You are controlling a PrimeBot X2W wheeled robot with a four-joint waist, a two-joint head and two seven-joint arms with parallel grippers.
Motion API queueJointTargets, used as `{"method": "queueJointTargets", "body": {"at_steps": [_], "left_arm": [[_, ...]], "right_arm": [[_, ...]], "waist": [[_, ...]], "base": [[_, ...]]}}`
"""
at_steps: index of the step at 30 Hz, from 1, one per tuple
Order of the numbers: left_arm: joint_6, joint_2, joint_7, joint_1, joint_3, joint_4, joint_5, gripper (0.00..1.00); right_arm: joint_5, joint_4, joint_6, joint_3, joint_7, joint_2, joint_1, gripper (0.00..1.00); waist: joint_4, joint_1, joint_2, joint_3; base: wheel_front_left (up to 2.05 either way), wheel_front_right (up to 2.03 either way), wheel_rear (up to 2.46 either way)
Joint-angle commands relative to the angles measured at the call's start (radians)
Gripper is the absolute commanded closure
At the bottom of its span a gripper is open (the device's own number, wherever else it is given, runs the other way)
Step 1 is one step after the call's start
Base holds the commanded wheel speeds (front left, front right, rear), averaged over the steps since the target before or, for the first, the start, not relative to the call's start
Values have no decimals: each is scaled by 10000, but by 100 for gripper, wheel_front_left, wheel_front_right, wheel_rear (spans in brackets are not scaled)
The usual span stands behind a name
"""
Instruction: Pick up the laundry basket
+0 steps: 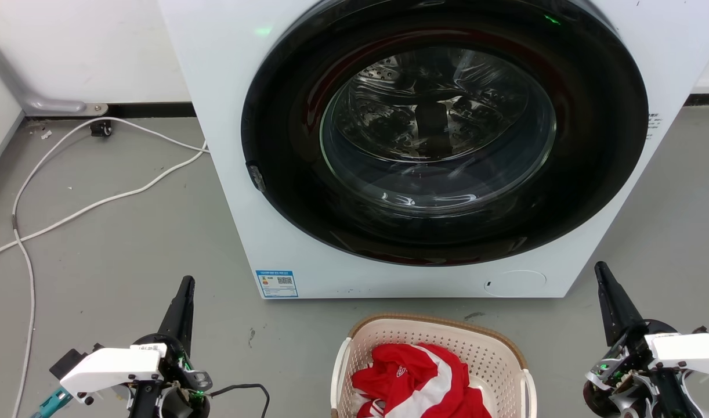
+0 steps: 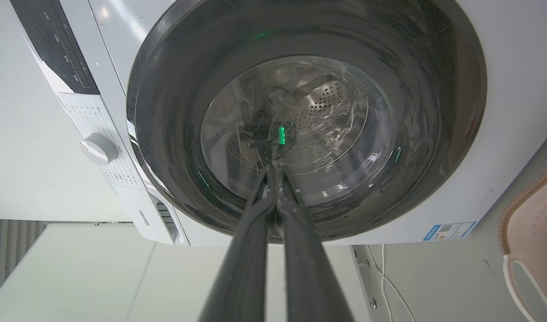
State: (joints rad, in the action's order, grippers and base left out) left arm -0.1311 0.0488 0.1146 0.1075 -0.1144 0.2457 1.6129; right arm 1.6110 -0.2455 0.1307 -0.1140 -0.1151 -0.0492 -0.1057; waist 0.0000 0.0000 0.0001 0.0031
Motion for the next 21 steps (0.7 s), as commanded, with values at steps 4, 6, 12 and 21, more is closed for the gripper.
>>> {"method": "queueJointTargets", "body": {"at_steps": [4, 6, 12, 21], "left_arm": [[-21, 17, 16, 37, -13, -19, -1, 100], [-21, 17, 16, 37, -13, -19, -1, 100], [-21, 17, 16, 37, -13, -19, -1, 100], [-21, 17, 16, 37, -12, -19, -1, 100]], "right_arm": [[39, 8, 0, 4, -4, -22, -79, 100], [39, 8, 0, 4, -4, -22, -79, 100], [39, 8, 0, 4, -3, -22, -79, 100], [39, 8, 0, 6, -3, -22, -80, 100]], "waist": [[0, 0, -1, 0], [0, 0, -1, 0], [0, 0, -1, 0], [0, 0, -1, 0]], "base": [[0, 0, 0], [0, 0, 0], [0, 0, 0], [0, 0, 0]]}}
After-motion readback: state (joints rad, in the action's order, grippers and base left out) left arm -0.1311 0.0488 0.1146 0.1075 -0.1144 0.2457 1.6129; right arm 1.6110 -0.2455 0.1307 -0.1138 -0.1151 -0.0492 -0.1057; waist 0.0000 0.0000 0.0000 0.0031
